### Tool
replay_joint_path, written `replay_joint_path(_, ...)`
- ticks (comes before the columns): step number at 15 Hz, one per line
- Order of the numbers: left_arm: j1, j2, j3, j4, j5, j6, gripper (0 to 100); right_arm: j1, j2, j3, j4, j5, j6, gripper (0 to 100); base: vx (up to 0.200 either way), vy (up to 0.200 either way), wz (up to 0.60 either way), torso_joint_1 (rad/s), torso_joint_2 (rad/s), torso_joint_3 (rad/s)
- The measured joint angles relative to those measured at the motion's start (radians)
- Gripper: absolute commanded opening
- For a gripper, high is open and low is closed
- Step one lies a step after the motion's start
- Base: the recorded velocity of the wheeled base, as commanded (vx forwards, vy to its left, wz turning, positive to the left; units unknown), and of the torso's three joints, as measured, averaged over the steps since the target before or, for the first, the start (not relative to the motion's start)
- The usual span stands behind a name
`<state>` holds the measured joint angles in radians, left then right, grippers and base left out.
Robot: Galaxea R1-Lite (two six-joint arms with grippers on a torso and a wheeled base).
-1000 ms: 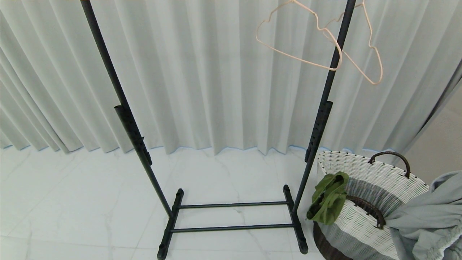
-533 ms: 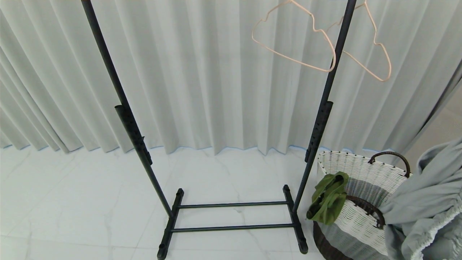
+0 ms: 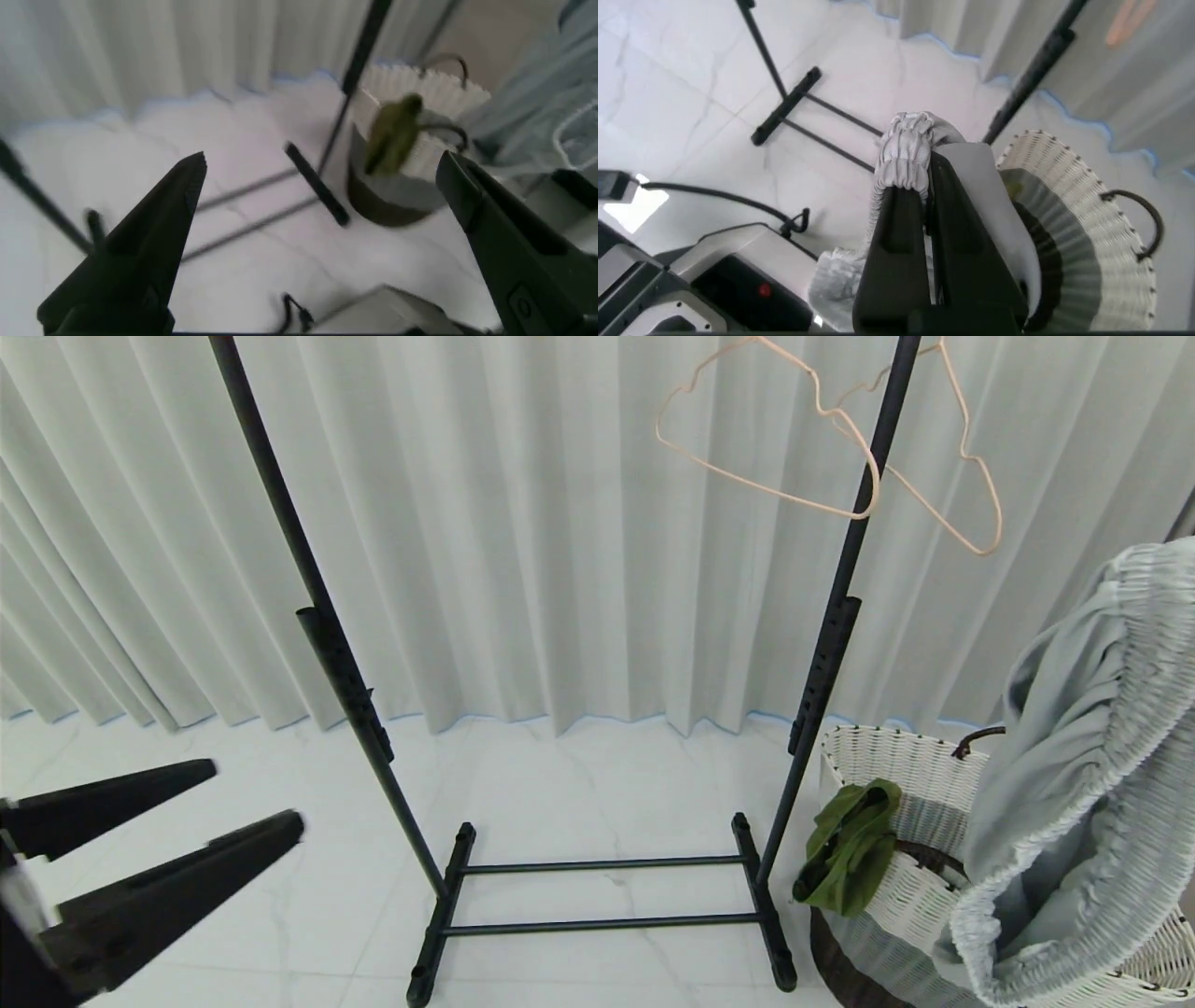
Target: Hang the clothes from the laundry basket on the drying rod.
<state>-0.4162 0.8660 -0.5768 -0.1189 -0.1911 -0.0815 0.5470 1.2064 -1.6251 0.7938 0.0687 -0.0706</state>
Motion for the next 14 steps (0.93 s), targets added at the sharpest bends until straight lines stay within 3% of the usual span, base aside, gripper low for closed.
replay_joint_path(3, -0.144, 0.225, -0.037, -0.124, 0.025, -0.105, 100, 0.030, 0.058, 0.004, -0.033, -0.003, 0.001, 0, 0.000, 0.000, 0.00, 0.000, 0.00, 0.000)
replay_joint_path(8, -0.446, 0.591, -0.151, -0.263, 0.271, -0.236, 100, 0.058, 0.130, 0.070, -0.176, -0.001, 0.021, 0, 0.000, 0.000, 0.00, 0.000, 0.00, 0.000)
replay_joint_path(11, -0.627, 0.746, -0.248, -0.280, 0.297, -0.361, 100, 0.120, 0.147, 0.111, -0.220, -0.002, 0.072, 0, 0.000, 0.000, 0.00, 0.000, 0.00, 0.000)
replay_joint_path(14, -0.692, 0.874, -0.335, -0.285, 0.300, -0.401, 100, 0.190, 0.143, 0.116, -0.223, -0.004, 0.106, 0, 0.000, 0.000, 0.00, 0.000, 0.00, 0.000)
